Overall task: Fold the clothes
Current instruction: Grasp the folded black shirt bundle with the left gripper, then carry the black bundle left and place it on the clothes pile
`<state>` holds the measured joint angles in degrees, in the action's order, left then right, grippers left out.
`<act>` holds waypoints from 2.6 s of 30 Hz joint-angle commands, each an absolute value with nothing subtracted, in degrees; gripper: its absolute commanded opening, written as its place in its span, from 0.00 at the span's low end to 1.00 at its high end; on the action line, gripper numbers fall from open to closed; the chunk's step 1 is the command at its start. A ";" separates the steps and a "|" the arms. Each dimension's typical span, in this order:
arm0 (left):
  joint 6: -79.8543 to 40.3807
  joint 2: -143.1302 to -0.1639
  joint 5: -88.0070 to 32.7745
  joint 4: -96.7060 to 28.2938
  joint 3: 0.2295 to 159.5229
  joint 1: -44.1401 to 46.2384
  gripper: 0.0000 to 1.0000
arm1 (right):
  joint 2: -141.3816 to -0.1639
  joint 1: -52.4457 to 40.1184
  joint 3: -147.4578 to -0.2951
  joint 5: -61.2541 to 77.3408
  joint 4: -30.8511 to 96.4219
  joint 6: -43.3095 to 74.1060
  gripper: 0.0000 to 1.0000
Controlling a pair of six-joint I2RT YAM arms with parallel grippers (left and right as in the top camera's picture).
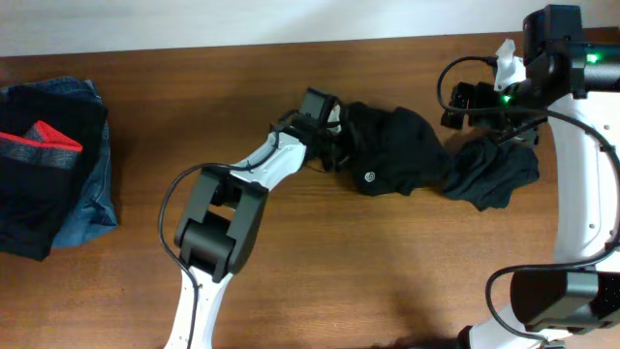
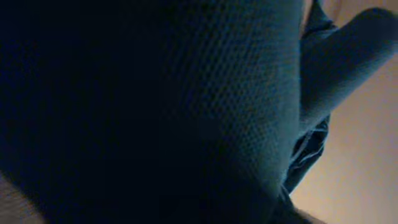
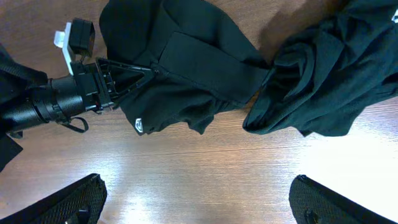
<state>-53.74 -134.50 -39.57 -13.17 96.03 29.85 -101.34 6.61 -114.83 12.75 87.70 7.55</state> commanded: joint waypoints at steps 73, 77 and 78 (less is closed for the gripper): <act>-23.90 -98.41 -51.86 -33.34 96.40 -46.06 0.04 | -101.65 7.14 -114.54 11.88 85.52 6.22 0.99; -26.20 -102.02 -54.28 -29.63 96.40 -46.19 0.02 | -101.65 7.09 -114.54 12.51 85.62 6.24 0.99; -27.40 -103.96 -54.28 -28.51 96.40 -46.30 0.01 | -101.65 7.09 -114.54 12.51 85.95 6.24 0.99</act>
